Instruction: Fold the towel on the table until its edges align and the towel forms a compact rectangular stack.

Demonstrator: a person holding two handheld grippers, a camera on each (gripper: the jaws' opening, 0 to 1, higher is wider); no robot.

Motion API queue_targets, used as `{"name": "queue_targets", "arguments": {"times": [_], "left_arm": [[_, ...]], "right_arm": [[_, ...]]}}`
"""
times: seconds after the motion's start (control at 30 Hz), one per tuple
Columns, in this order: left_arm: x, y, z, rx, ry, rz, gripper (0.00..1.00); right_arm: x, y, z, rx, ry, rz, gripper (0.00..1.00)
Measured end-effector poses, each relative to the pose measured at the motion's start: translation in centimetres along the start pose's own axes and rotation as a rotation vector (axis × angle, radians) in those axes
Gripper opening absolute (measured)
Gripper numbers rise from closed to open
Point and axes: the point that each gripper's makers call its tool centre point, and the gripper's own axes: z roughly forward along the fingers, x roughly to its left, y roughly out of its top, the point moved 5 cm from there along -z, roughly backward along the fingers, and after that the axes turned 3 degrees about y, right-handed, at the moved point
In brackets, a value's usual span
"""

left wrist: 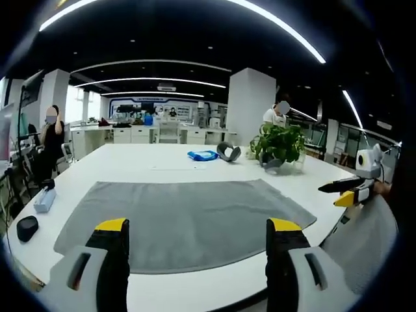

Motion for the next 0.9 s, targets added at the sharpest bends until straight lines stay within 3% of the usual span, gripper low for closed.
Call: {"name": "queue_targets", "arguments": {"times": [0.23, 0.27, 0.33, 0.4, 0.53, 0.6, 0.7, 0.8, 0.9], "left_arm": [[0.1, 0.0, 0.0, 0.002, -0.002, -0.004, 0.89], [0.0, -0.1, 0.0, 0.005, -0.008, -0.001, 0.89], [0.0, -0.1, 0.0, 0.007, -0.008, 0.003, 0.89], [0.1, -0.1, 0.0, 0.005, -0.004, -0.006, 0.89], [0.1, -0.3, 0.0, 0.016, -0.005, -0.005, 0.89], [0.1, -0.3, 0.1, 0.024, -0.008, 0.0, 0.89], [0.1, -0.4, 0.1, 0.024, -0.006, 0.004, 0.89], [0.2, -0.3, 0.0, 0.023, 0.003, 0.004, 0.89], [0.3, -0.4, 0.0, 0.024, 0.007, 0.002, 0.89]], "right_arm": [[0.3, -0.3, 0.2, 0.035, 0.006, -0.023, 0.75], [0.1, -0.3, 0.0, 0.05, -0.023, -0.05, 0.75], [-0.1, 0.2, -0.1, 0.066, -0.069, -0.183, 0.76], [0.2, 0.7, 0.0, 0.045, -0.074, -0.229, 0.76], [0.2, 0.7, -0.2, 0.024, -0.059, -0.154, 0.69], [0.0, 1.0, -0.4, -0.009, -0.065, -0.129, 0.72], [0.0, 1.4, -0.3, -0.019, -0.069, -0.175, 0.81], [0.5, 1.4, -0.1, -0.019, -0.023, -0.156, 0.76], [0.4, 1.6, 0.0, -0.015, -0.02, -0.163, 0.77]]}}
